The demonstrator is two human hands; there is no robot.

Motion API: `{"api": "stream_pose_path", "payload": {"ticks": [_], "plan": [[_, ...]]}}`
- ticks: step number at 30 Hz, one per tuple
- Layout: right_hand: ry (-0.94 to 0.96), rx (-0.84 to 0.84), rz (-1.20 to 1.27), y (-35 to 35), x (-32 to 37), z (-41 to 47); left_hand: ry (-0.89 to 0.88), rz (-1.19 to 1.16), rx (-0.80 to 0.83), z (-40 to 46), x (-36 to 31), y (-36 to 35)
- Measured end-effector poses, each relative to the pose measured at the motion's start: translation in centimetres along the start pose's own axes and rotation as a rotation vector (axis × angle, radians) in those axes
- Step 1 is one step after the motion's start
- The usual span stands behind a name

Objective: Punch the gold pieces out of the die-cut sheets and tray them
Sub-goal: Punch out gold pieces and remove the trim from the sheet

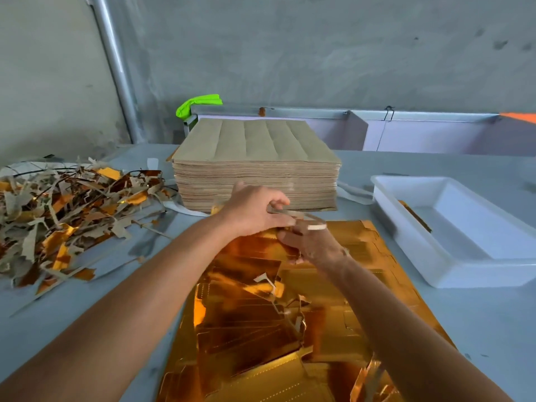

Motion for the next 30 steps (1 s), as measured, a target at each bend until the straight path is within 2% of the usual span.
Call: {"api": "stream_pose_path", "payload": {"ticks": [2, 4, 9, 12, 15, 19, 22, 24, 30], "plan": [[0.031, 0.038, 0.007, 0.2, 0.1, -0.3, -0.011, -0.029, 0.071, 0.7, -0.4, 0.2], [0.033, -0.003, 0.1, 0.6, 0.2, -0.7, 0.026, -0.123, 0.084, 1.0, -0.5, 0.4], [-0.163, -0.08, 0.482, 1.1, -0.7, -0.9, 0.307, -0.368, -0.045, 1.5, 0.4, 0.4], [-0.168, -0.024, 0.637, 0.8, -1.1, -1.3, 0.442, -0.447, -0.113, 1.7, 0.7, 0.2], [-0.105, 0.012, 0.579, 0.4, -0.8, -1.7, 0.496, -0.509, -0.113, 1.6, 0.4, 0.1], [-0.104, -0.119, 0.519, 0.0, -0.5, -1.8, 0.584, -0.643, -0.109, 1.6, 0.3, -0.1], [-0.051, -0.157, 0.479, -0.1, -0.4, -2.3, 0.681, -0.79, -0.118, 1.5, 1.1, 0.1], [-0.036, -0.172, 0.478, -0.2, -0.4, -2.7, 0.698, -0.808, -0.118, 1.4, 1.8, 0.2], [-0.055, -0.282, 0.578, -0.2, -0.8, -3.1, 0.734, -0.77, -0.324, 1.3, 4.5, 0.0]]}}
Point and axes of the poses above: each hand's wrist, its own z-axis towards the middle knuckle, its own y-axis out of the back of the hand, x = y × z, the point moved 2 cm from there along z, towards the middle knuckle, and after that the axes turned 1 degree about -y, right-handed, at the moved point
